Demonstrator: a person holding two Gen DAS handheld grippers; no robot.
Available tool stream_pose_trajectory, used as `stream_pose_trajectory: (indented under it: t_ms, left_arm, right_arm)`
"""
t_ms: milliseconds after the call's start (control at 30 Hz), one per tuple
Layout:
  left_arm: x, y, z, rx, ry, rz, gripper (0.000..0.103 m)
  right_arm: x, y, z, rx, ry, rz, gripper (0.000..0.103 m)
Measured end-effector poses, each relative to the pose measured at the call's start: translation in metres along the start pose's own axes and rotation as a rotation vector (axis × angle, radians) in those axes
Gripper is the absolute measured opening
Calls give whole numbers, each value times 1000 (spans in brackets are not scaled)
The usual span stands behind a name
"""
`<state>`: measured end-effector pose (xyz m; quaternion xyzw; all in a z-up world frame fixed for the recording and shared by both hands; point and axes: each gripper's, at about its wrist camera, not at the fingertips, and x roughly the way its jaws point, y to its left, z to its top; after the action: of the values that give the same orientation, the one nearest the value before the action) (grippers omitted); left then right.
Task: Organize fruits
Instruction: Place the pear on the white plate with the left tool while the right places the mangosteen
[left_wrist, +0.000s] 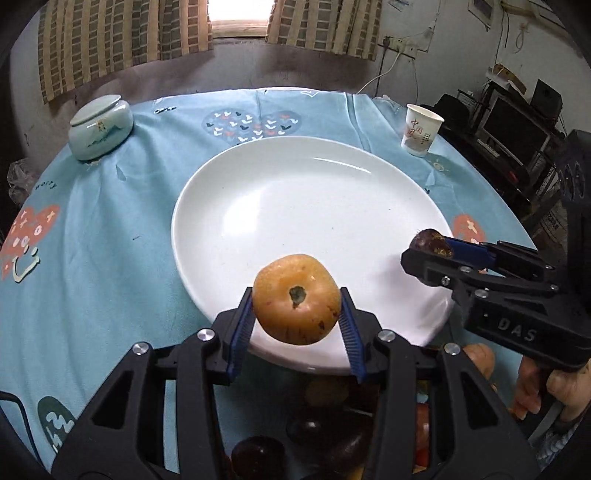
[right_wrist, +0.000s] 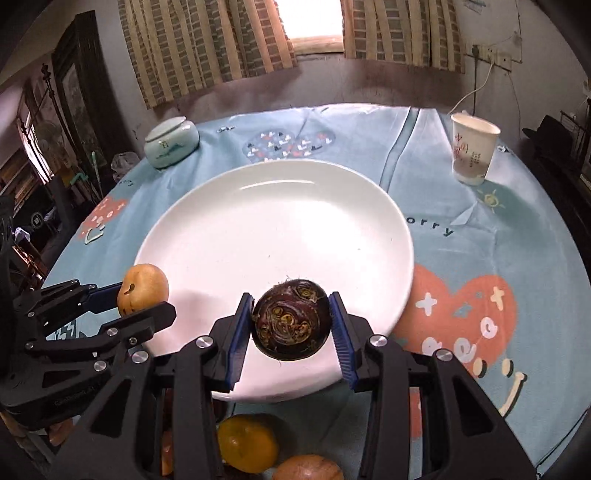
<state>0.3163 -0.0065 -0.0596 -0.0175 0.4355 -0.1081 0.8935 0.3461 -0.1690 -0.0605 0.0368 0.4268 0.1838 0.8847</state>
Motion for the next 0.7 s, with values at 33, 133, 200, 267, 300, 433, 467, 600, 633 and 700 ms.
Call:
stream_pose_trajectory:
  t_ms: [33, 133, 200, 267, 300, 433, 467, 600, 633, 700]
  left_arm:
    - [4, 2, 0, -7, 7, 1, 45]
    - [6, -1, 0, 11, 0, -1, 51]
    - [2, -2, -1, 17, -12, -1, 60]
    - [-3, 0, 0, 14, -25, 2, 66]
    - [-6, 2, 0, 3, -28, -7, 66]
    - [-28, 16, 0, -36, -68, -18, 70]
    - [-36, 20, -2, -40, -86, -12, 75]
    - [-70, 47, -23, -85, -148, 52, 79]
    - [-78, 56, -35, -107, -155, 72, 80]
    - [-88, 68, -58, -137, -154, 94, 80]
  right_arm:
    - [-1, 1, 0, -5, -5, 1, 42]
    - [-1, 4, -1, -37, 0, -45, 73]
    - [-5, 6, -2, -41, -12, -41, 73]
    - [-10, 8, -1, -49, -32, -45, 73]
    - [-15, 8, -1, -47, -44, -44, 73]
    - [-51, 6, 0, -32, -135, -6, 73]
    - [-58, 5, -1, -29, -150, -2, 73]
    - [-84, 1, -22, 7, -208, 16, 74]
    - [-85, -2, -30, 23, -209, 12, 75]
    - [-88, -8, -48, 57, -200, -4, 75]
